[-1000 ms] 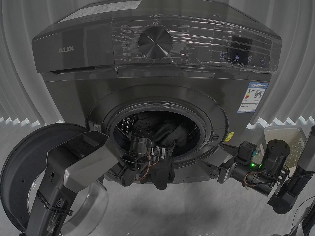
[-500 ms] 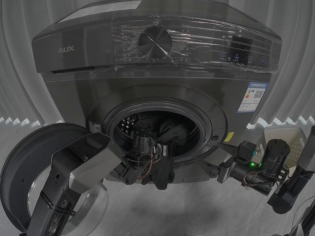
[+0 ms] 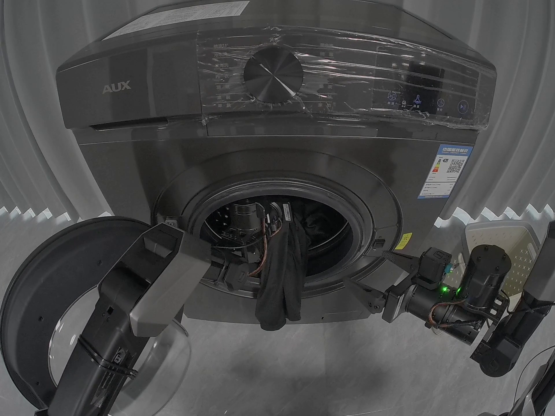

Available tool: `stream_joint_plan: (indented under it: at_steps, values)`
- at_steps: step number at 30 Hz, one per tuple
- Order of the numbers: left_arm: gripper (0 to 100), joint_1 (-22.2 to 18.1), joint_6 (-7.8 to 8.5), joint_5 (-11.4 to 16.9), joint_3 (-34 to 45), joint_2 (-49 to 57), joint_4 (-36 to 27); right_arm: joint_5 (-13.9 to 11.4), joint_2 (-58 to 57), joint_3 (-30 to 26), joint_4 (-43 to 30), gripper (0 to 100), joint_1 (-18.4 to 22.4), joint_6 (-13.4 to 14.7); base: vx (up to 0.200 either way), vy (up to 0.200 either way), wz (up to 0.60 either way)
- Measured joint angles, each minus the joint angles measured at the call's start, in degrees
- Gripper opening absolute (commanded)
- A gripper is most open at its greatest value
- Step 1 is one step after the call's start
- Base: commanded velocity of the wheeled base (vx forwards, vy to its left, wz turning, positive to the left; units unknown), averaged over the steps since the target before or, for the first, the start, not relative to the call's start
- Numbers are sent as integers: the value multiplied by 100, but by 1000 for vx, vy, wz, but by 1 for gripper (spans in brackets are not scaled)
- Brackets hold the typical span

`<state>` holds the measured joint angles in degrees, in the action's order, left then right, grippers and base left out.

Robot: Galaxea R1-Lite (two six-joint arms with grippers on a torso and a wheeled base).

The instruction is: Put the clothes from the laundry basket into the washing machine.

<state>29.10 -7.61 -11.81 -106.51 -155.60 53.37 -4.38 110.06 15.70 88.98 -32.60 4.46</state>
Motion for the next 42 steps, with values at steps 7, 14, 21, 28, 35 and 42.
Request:
stream_joint_plan:
  at_steps: [7, 14, 21, 28, 35, 42]
  values:
    - [100, -5, -229, -26, -44, -82, -20, 0, 0, 2, 0, 100, 2, 2, 0, 0, 0]
    - [100, 88, -276, 21, 839, 235, -151, 0, 0, 2, 0, 100, 2, -1, 0, 0, 0]
    - [100, 254, -265, 323, 2286, 795, -263, 0, 0, -5, 0, 100, 0, -4, 0, 0, 0]
    - [100, 343, -110, 519, 2889, 935, -165, -7, 0, -9, 0, 100, 0, -6, 0, 0, 0]
    - [100, 315, -62, 524, 2859, 675, -61, -7, 0, -5, 0, 100, -1, -6, 0, 0, 0]
    - [0, 293, -65, 530, 2795, 544, -46, -7, 0, 6, 0, 100, -1, -1, 0, 0, 0]
